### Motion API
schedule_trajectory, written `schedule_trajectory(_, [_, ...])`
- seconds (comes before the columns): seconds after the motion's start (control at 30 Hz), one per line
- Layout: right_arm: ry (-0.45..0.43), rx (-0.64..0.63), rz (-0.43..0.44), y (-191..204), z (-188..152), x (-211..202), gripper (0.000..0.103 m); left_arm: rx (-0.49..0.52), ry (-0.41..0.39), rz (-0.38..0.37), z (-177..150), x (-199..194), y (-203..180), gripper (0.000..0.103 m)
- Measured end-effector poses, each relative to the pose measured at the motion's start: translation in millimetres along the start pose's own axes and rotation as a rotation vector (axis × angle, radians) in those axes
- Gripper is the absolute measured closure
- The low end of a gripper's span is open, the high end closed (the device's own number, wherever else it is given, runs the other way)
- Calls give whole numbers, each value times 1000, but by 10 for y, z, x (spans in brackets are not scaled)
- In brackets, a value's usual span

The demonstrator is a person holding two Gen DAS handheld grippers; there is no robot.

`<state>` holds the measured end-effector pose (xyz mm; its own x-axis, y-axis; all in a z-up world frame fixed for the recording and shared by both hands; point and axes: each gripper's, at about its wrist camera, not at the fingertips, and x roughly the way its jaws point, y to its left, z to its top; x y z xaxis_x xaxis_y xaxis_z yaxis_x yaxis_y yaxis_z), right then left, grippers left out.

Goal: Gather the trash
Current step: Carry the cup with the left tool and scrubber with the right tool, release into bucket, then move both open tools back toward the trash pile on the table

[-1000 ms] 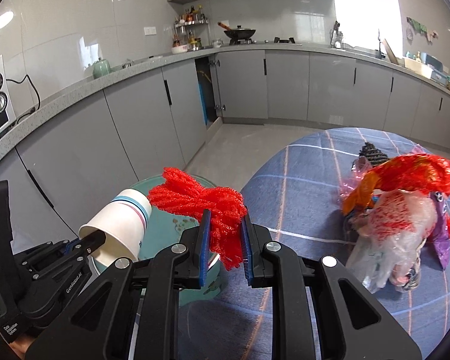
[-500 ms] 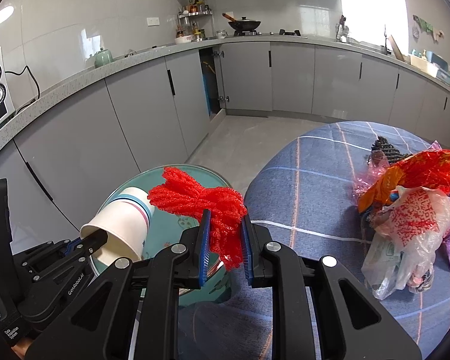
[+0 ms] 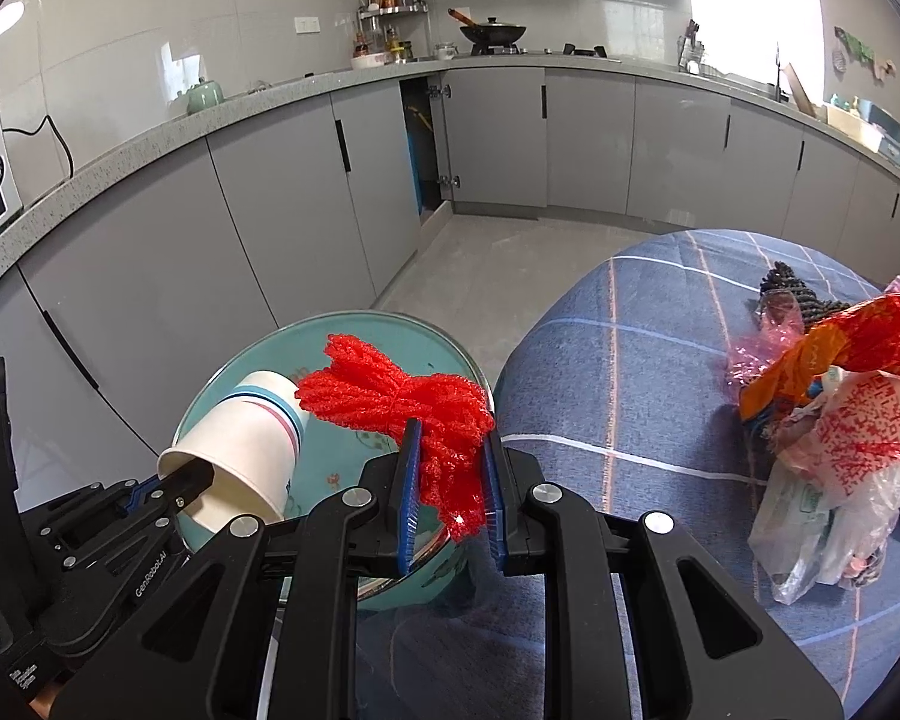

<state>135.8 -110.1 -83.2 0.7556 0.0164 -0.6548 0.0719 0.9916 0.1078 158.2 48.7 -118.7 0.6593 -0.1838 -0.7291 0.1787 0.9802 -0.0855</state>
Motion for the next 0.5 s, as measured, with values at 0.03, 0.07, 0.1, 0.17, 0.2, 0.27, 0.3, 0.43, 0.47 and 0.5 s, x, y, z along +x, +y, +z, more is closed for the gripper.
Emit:
schedule_trajectory(0.03, [5, -1, -1, 6, 3, 23, 83, 0, 2, 1, -1, 8, 2, 99])
schedule_trajectory(0.07, [8, -3, -2, 9, 3, 42, 83, 0, 4, 1, 1, 18, 8, 99])
schedule_trajectory(0.1, [12, -5, -3, 17, 6, 68, 83, 0, 8, 3, -1, 27, 12, 99])
schedule_trajectory(0.17, [21, -6, -7, 25, 13, 123, 82, 0, 12, 2, -12, 45, 15, 99])
schedule_trajectory(0.2, [27, -6, -6, 24, 14, 147, 82, 2, 16, 4, -14, 59, 14, 99])
schedule_trajectory(0.27, [47, 4, 13, 17, 14, 213, 77, 1, 19, 6, -32, 60, 26, 99])
schedule_trajectory(0.3, [49, 10, 26, 8, 12, 224, 66, -1, 21, 9, -38, 60, 30, 98])
schedule_trajectory(0.43, [19, 43, 61, -73, 18, 145, 56, 8, 17, 15, -28, 47, 33, 81])
schedule_trajectory(0.47, [12, 47, 65, -84, 25, 121, 56, 6, 14, 18, -25, 42, 31, 75])
schedule_trajectory(0.5, [-1, 56, 70, -113, 37, 73, 56, 4, 9, 22, -26, 31, 24, 68])
